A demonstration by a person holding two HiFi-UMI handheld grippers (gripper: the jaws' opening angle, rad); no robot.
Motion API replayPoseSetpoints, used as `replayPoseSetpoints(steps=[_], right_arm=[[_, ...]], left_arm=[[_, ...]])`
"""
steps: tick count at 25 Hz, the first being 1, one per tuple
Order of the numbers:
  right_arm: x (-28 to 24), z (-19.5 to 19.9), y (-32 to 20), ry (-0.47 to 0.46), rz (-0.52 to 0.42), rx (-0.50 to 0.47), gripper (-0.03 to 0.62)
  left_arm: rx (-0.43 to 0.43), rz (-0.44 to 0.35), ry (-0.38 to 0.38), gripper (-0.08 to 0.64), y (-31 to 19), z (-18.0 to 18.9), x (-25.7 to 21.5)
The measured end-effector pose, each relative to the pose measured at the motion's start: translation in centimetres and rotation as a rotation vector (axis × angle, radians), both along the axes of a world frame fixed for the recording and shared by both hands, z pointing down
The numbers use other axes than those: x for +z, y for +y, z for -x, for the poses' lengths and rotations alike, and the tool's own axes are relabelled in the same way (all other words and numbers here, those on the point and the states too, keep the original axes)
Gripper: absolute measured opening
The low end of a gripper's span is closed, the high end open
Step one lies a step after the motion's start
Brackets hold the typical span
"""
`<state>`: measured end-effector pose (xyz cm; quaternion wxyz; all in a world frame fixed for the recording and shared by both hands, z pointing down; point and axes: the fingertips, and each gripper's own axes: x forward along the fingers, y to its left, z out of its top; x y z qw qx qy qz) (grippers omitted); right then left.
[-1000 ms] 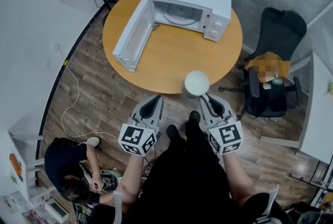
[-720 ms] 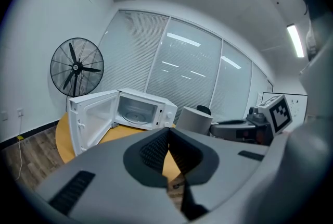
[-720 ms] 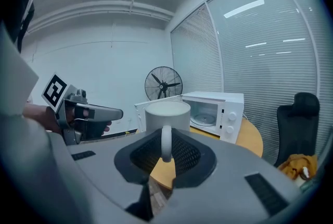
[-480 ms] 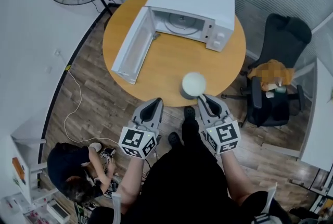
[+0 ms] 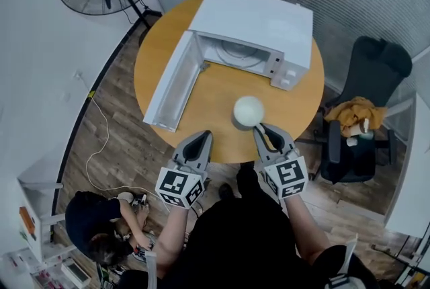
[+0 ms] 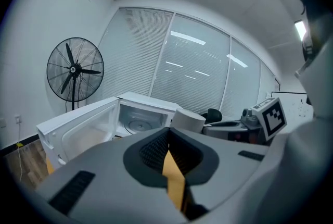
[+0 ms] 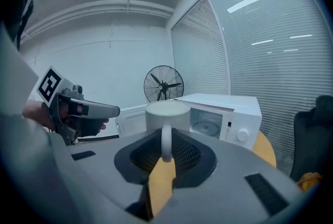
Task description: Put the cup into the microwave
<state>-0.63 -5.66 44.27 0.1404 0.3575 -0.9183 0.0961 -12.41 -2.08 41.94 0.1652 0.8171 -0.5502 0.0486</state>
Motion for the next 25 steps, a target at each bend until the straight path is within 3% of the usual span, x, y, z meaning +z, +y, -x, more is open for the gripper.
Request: replayPoseSetpoints(steps=[14,25], right_arm=[[2.7,-0.1,-8.4,0.028,0.019,-0.074,0.055],[6.0,0.6,-11.0,0.030,0.059,-0.081,0.055]], left_arm=[[-0.075,0.012,-0.018,-0.005,-6.7,-1.6,0.5],[-0.085,0.058,-0.037,-0.005,-7.4,-2.3,1.7]])
